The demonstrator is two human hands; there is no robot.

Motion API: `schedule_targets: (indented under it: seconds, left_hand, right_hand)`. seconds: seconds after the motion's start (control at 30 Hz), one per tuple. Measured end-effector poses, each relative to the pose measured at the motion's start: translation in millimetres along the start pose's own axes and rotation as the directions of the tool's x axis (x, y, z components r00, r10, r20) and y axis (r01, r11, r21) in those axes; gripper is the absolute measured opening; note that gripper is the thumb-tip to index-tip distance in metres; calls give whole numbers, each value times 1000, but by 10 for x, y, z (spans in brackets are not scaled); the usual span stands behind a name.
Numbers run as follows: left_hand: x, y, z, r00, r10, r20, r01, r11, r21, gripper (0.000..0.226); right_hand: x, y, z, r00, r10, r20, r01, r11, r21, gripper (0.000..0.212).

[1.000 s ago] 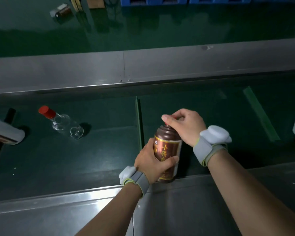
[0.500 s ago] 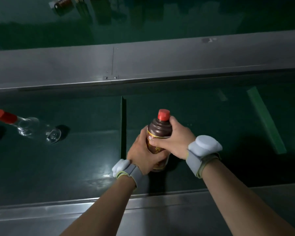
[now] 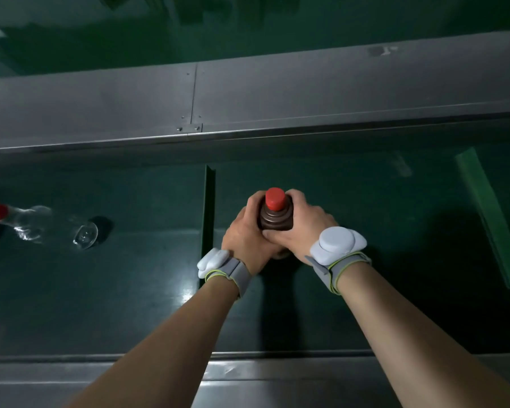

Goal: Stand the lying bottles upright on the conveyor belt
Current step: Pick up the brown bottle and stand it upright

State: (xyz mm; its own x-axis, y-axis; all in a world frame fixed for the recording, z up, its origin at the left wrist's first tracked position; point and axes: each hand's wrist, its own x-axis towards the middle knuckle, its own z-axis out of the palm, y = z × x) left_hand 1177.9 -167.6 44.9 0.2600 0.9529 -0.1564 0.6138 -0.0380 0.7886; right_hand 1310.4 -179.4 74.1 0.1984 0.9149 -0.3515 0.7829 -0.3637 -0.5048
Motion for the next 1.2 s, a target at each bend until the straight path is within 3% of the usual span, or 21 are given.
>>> schedule_targets:
  seconds: [0.7,0.8,0.9,1.07,1.2]
  left_hand:
    - [324,-114,271,998,-11,62,7,998,63,77]
    - [317,-87,254,996,-37,78,30,996,86,80]
    - [302,-42,212,993,-70,98,59,992,115,86]
    - [234,35,165,979,-170,110,134,952,277,96]
    - [200,78,129,966,-227,122,182,936,302,95]
  right_hand:
    - [372,194,193,998,51,24,-54,989,138,77]
    - [379,188,205,997,46,56,-53,991,124,75]
    - [381,187,202,994,78,81,-87,990,111,85]
    - [312,211,144,989,95,110,-101,994,44,95]
    - [224,205,114,993,113,37,-109,989,-101,90]
